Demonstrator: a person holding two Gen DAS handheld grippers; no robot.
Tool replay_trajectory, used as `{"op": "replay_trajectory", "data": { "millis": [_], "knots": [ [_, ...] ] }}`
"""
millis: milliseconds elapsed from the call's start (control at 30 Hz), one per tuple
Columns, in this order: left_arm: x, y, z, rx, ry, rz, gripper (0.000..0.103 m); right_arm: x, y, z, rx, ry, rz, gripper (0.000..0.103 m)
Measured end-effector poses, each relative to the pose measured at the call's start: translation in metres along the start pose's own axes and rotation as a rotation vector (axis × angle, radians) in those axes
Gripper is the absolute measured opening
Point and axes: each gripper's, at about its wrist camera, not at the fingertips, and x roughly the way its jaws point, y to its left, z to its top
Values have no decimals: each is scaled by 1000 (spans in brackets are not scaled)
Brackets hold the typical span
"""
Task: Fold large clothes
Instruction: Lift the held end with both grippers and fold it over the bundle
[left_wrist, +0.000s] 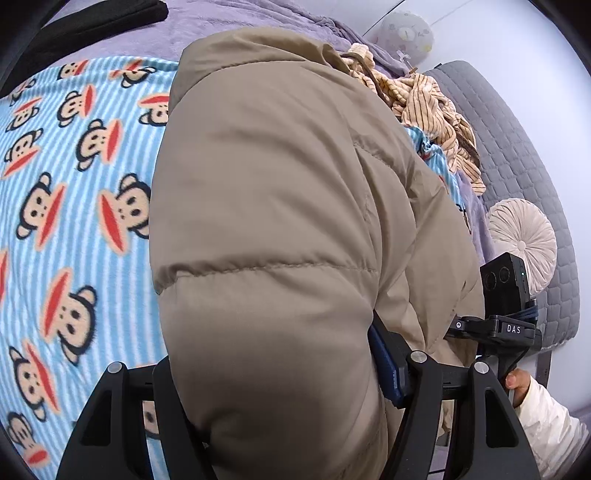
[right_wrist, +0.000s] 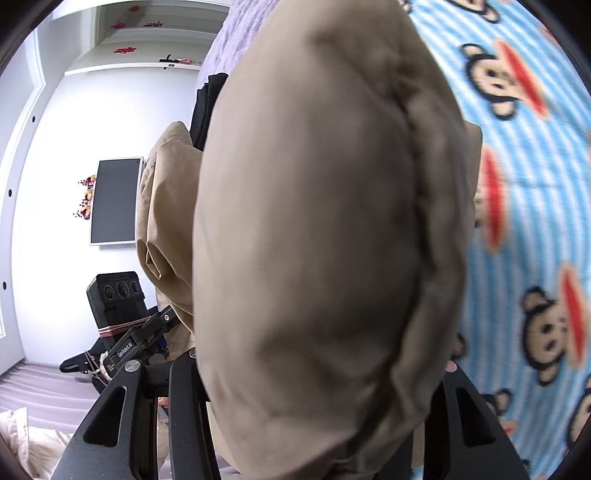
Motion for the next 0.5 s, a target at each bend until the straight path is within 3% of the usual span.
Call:
{"op": "replay_trajectory", "data": {
  "millis": [233, 367, 500],
  "knots": [
    [-40, 86, 33, 12, -16, 78, 70, 80, 60, -4, -30, -37, -10, 51],
    [-38, 136, 42, -4, -30, 170, 70, 131, 81, 8, -31, -25, -25, 51],
    [-26, 176, 37, -69, -35, 239, 79, 174, 90, 23, -54, 16, -84, 52]
  ]
}}
